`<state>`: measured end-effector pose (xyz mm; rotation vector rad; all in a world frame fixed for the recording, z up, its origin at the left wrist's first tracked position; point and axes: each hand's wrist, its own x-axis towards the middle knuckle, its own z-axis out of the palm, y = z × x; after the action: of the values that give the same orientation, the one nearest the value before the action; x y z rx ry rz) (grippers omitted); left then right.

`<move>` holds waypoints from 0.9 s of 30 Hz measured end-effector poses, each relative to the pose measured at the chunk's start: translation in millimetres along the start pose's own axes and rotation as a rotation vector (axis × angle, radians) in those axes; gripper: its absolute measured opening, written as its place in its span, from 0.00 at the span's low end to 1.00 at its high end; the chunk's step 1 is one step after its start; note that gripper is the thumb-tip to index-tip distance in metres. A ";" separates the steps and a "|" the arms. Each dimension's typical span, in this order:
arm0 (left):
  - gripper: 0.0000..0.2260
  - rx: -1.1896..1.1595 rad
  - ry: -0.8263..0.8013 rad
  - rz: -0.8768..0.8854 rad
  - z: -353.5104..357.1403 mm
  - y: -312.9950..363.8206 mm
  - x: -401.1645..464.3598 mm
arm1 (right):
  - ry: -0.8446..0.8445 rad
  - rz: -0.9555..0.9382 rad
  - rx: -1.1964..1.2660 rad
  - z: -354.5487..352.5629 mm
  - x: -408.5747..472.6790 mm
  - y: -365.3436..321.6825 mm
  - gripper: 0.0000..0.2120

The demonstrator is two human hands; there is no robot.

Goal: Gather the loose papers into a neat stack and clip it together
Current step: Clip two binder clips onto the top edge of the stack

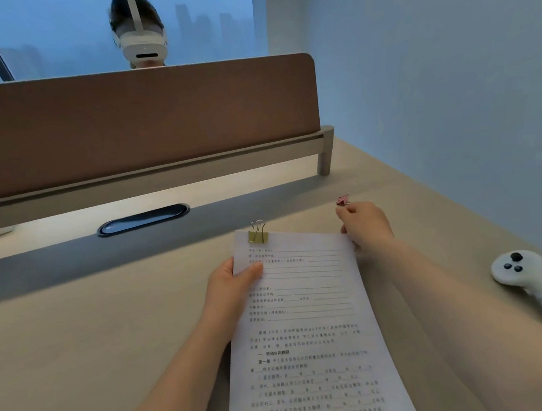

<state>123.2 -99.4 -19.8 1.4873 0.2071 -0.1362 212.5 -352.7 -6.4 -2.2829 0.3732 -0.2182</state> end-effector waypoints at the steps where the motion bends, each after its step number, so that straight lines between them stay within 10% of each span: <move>1: 0.06 0.002 0.005 0.003 1.7 0.5 5.3 | 0.010 0.018 -0.004 1.5 6.7 1.2 0.20; 27: 0.07 -0.002 -0.058 0.033 8.7 -2.0 47.0 | 0.143 0.250 -0.113 22.9 105.5 15.6 0.14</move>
<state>169.1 -106.5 -31.6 1.4817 0.1354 -0.1525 315.0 -382.1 -29.3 -2.3097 0.7568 -0.2377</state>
